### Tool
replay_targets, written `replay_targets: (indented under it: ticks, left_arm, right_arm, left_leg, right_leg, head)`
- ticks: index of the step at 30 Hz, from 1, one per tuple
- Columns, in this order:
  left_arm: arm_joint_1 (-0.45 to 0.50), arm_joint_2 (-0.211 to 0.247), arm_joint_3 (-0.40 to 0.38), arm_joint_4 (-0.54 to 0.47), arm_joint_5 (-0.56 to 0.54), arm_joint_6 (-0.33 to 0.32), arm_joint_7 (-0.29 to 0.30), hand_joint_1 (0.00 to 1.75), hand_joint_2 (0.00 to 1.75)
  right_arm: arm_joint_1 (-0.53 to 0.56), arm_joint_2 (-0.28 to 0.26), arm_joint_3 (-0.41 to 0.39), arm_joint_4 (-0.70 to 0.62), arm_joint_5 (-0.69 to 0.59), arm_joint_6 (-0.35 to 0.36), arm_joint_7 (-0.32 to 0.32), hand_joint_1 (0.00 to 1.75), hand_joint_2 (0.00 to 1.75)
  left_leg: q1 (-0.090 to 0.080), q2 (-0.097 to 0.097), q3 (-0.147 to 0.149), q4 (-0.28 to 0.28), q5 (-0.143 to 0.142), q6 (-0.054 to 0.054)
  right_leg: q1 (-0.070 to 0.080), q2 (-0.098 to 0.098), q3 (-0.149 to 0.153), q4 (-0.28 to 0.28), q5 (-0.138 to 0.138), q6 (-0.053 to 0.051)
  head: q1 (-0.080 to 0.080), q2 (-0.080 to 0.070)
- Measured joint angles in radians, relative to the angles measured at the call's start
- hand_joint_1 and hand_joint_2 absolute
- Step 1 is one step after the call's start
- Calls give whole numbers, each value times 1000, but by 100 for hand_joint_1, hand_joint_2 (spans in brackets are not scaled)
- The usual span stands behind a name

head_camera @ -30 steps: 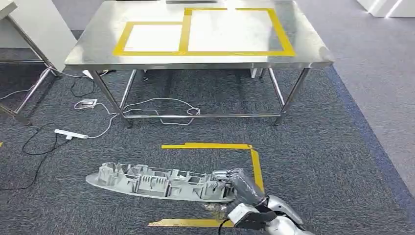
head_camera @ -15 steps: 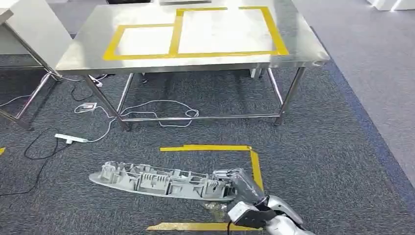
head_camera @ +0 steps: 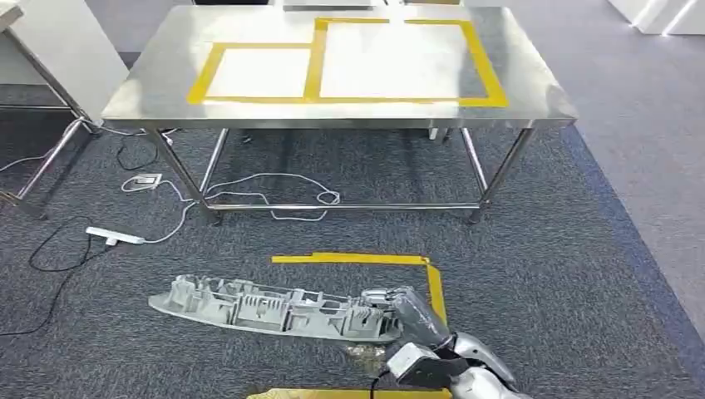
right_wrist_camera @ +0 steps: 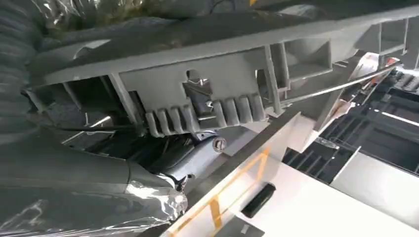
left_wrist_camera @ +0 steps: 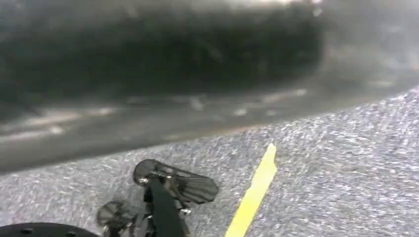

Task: Take the parts from the cabinet and place them on the table.

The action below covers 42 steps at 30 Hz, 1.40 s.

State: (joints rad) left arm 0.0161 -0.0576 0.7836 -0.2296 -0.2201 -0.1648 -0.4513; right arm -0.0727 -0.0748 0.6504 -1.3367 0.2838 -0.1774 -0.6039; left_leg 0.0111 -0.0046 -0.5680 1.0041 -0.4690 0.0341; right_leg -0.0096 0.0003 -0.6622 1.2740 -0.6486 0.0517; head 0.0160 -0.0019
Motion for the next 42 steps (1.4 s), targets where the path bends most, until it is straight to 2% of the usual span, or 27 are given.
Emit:
replay_targets:
  ticks: [1,2,3,5,7,10,11,12,13,15,16,17,18,20,21,22,23,26,28,30,31,32,33,36,38,40,42]
  left_arm:
    - [0,1,0,0,0,0,0,0,0]
    - [1,1,0,0,0,0,0,0,0]
    - [3,1,0,0,0,0,0,0,0]
    - [2,0,0,0,0,0,0,0,0]
    - [-1,-1,0,0,0,0,0,0,0]
    - [-2,0,0,0,0,0,0,0,0]
    - [-3,3,0,0,0,0,0,0,0]
    - [-3,2,0,0,0,0,0,0,0]
    - [-3,0,0,0,0,0,0,0,0]
    - [-3,2,0,0,0,0,0,0,0]
    - [-2,2,0,0,0,0,0,0,0]
    - [1,2,0,0,0,0,0,0,0]
    - [2,3,0,0,0,0,0,0,0]
    - [1,5,0,0,0,0,0,0,0]
    - [1,5,1,0,-1,0,0,0,0]
    - [-1,5,1,0,-1,-1,0,0,0]
    - [-5,5,1,0,-2,-2,0,0,0]
    - [-2,5,1,0,-2,-2,0,0,0]
    - [-3,3,1,0,-5,-2,0,0,0]
    - [-4,4,1,0,-8,-2,0,0,0]
    - [-4,5,1,0,-8,-2,0,0,0]
    - [-4,5,2,0,-8,-2,0,0,0]
    - [-3,5,2,0,-8,-2,0,0,0]
    - [-4,2,2,0,-10,-2,0,0,0]
    - [-5,1,2,0,-12,-2,0,0,0]
    - [-5,1,2,0,-13,-2,0,0,0]
    - [-6,4,2,0,-15,-3,-2,0,0]
  right_arm:
    - [1,0,0,2,0,0,1,164,175]
    - [2,0,0,3,0,0,1,164,175]
    - [2,0,0,5,0,0,2,164,175]
    - [3,0,0,5,0,0,2,164,175]
    - [0,0,0,7,0,0,1,164,175]
    - [1,0,-1,7,0,0,2,164,175]
    - [0,1,-1,7,0,0,2,164,175]
    - [0,1,-1,7,0,0,2,164,175]
    - [-2,2,-1,7,0,0,2,164,175]
    - [-2,2,-1,7,0,0,1,164,175]
    - [-1,2,-1,8,0,0,2,164,175]
    - [0,2,-1,9,0,0,2,164,175]
    - [0,2,-1,10,0,0,2,164,175]
    - [-1,2,-1,10,0,0,2,164,175]
    - [-3,2,-1,10,0,0,2,164,175]
    - [-6,2,-1,10,0,0,2,164,175]
    - [-9,2,-1,10,0,0,2,164,175]
    - [-13,2,0,10,0,1,3,164,175]
    - [-15,2,0,10,-1,1,2,164,175]
    - [-14,2,0,10,-2,0,2,164,175]
    - [-14,2,0,11,-3,1,2,164,175]
    - [-13,2,0,13,-3,1,2,164,175]
    - [-13,2,0,15,-3,1,2,164,175]
    - [-15,2,0,15,-4,0,2,164,175]
    - [-18,2,0,14,-6,0,1,164,175]
    - [-16,2,0,14,-6,-1,2,164,175]
    - [-15,2,0,14,-6,-1,2,164,175]
  left_leg:
    - [-1,0,3,0,-4,0]
    - [-2,-1,9,0,-8,0]
    - [-2,-2,19,0,-15,-2]
    - [-2,-4,42,0,-29,-7]
    - [-7,-6,45,5,-40,-19]
    - [-3,-3,45,-2,-41,-34]
    - [-3,-3,47,2,-50,-41]
    - [-3,-1,42,22,-61,-46]
    - [-1,-1,16,75,-89,-50]
    - [3,-1,-73,234,-154,-57]
    - [4,-1,-112,293,-164,-60]
    - [5,-1,-127,302,-145,-61]
    - [7,-1,-121,269,-105,-62]
    - [10,1,-59,110,7,-60]
    - [11,2,-34,43,34,-59]
    - [5,2,-20,23,14,-56]
    - [5,2,-21,21,8,-46]
    - [4,1,-18,13,7,-26]
    - [7,1,-11,10,4,-12]
    - [4,1,-11,10,0,-5]
    - [1,1,-10,11,-2,-3]
    - [-1,1,-7,11,-4,-2]
    - [-3,0,-2,11,-7,-1]
    - [-7,-3,18,11,-21,-7]
    - [-10,-4,13,15,-26,-17]
    - [-7,-2,12,10,-24,-27]
    - [-8,-1,20,16,-35,-40]
  right_leg:
    - [0,0,-37,46,-2,1]
    - [0,0,-49,43,23,1]
    - [0,0,-36,-10,76,0]
    - [0,0,36,-191,193,-9]
    - [8,0,78,-256,189,-21]
    - [10,4,76,-262,178,-35]
    - [0,4,86,-274,182,-43]
    - [0,3,94,-279,181,-46]
    - [-1,0,97,-279,178,-52]
    - [-1,-2,104,-279,171,-57]
    - [-1,-1,106,-279,168,-57]
    - [-1,0,111,-279,165,-56]
    - [-1,1,117,-279,160,-55]
    - [-2,2,134,-278,149,-48]
    - [-1,2,133,-278,144,-42]
    - [6,4,137,-273,136,-32]
    - [6,4,134,-273,137,-27]
    - [3,1,142,-280,132,-11]
    - [0,0,105,-212,93,-5]
    - [0,0,11,-40,24,-1]
    - [0,0,-34,32,6,-1]
    - [0,0,-58,56,15,-2]
    - [0,0,-55,32,49,-6]
    - [5,0,45,-217,201,-27]
    - [11,-1,74,-261,178,-36]
    - [13,4,70,-256,177,-39]
    - [2,3,87,-276,182,-49]
  head:
    - [-1,0]
    - [0,0]
    - [0,0]
    - [0,0]
    - [-2,0]
    - [-5,0]
    - [-5,0]
    - [-10,0]
    - [-15,0]
    - [-13,0]
    - [-14,0]
    - [-15,0]
    - [-14,0]
    - [-14,0]
    - [-15,0]
    - [-16,0]
    - [-16,0]
    - [-13,0]
    - [-6,0]
    - [-5,0]
    - [-5,0]
    - [-4,0]
    - [-5,0]
    - [-4,0]
    - [-4,0]
    - [-8,0]
    - [-8,0]
